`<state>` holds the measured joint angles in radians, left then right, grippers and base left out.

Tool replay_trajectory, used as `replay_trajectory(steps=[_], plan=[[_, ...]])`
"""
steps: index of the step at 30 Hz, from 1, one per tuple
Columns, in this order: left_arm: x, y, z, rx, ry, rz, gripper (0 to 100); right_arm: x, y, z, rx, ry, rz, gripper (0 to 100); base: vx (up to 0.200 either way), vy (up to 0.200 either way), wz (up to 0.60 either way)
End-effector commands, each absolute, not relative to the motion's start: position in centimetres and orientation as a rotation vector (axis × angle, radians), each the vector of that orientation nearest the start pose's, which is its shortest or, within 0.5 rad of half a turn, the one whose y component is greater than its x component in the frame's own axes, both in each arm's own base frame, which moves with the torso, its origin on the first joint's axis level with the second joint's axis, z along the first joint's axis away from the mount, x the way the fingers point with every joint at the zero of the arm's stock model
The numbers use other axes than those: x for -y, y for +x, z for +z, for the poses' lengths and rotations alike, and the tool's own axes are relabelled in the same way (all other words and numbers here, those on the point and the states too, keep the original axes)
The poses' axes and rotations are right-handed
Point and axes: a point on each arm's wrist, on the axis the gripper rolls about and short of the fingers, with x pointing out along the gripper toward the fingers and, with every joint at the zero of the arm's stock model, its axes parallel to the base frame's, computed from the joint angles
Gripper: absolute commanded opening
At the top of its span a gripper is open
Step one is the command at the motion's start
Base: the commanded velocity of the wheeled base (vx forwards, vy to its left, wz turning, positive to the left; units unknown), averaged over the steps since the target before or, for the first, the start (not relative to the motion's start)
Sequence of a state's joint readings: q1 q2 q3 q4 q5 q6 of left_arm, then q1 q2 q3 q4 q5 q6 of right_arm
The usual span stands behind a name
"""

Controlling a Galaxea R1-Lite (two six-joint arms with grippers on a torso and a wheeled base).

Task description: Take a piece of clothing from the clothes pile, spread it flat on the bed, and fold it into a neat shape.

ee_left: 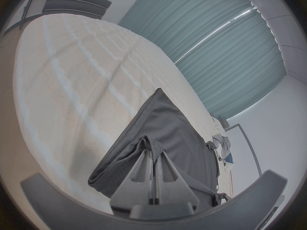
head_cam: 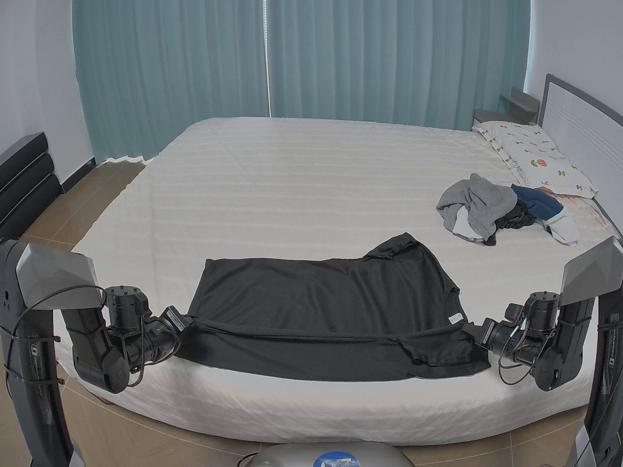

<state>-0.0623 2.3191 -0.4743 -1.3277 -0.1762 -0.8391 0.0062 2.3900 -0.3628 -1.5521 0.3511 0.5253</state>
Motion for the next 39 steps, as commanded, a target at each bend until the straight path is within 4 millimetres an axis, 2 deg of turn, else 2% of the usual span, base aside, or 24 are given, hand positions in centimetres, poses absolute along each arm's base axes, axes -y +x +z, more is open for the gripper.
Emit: replay_trajectory(steps=[1, 2, 3, 6, 17, 18, 23, 27, 37, 39], plan=[[2.5, 31.9, -2.3, -0.590, -0.846, -0.001, 0, -1.0, 30.2, -3.9, -0.562, 0.594, 0.217, 100, 0.000, 0.000, 0.00], [2.5, 32.1, -2.2, -0.585, -0.856, 0.000, 0, -1.0, 30.2, -4.0, -0.565, 0.596, 0.217, 100, 0.000, 0.000, 0.00], [2.5, 32.1, -2.2, -0.585, -0.862, 0.002, 100, -1.0, 30.2, -4.1, -0.565, 0.598, 0.217, 100, 0.000, 0.000, 0.00], [2.5, 32.2, -2.2, -0.582, -0.868, 0.002, 100, -1.0, 30.2, -4.1, -0.566, 0.599, 0.218, 100, 0.000, 0.000, 0.00], [2.2, 32.2, -1.6, -0.564, -0.905, 0.013, 100, -0.4, 30.3, -2.1, -0.525, 0.806, 0.160, 100, 0.000, 0.000, 0.00], [1.9, 32.0, -0.7, -0.539, -0.917, 0.013, 100, -0.1, 30.1, -1.5, -0.513, 0.865, 0.134, 100, 0.000, 0.000, 0.00], [0.2, 31.8, 1.1, -0.474, -1.061, 0.067, 100, 0.3, 29.6, -0.1, -0.501, 1.033, 0.101, 100, 0.000, 0.000, 0.00], [-1.3, 31.7, 1.3, -0.466, -1.136, 0.092, 100, 0.4, 29.5, -0.5, -0.516, 1.072, 0.085, 100, 0.100, 0.000, 0.00], [-1.2, 30.9, 1.1, -0.514, -1.146, 0.058, 100, 0.5, 29.2, -1.7, -0.579, 1.095, 0.086, 100, 0.200, 0.000, 0.00], [-1.2, 30.7, 1.0, -0.518, -1.145, 0.060, 100, 0.4, 29.1, -1.7, -0.583, 1.095, 0.086, 100, 0.000, 0.000, 0.00]])
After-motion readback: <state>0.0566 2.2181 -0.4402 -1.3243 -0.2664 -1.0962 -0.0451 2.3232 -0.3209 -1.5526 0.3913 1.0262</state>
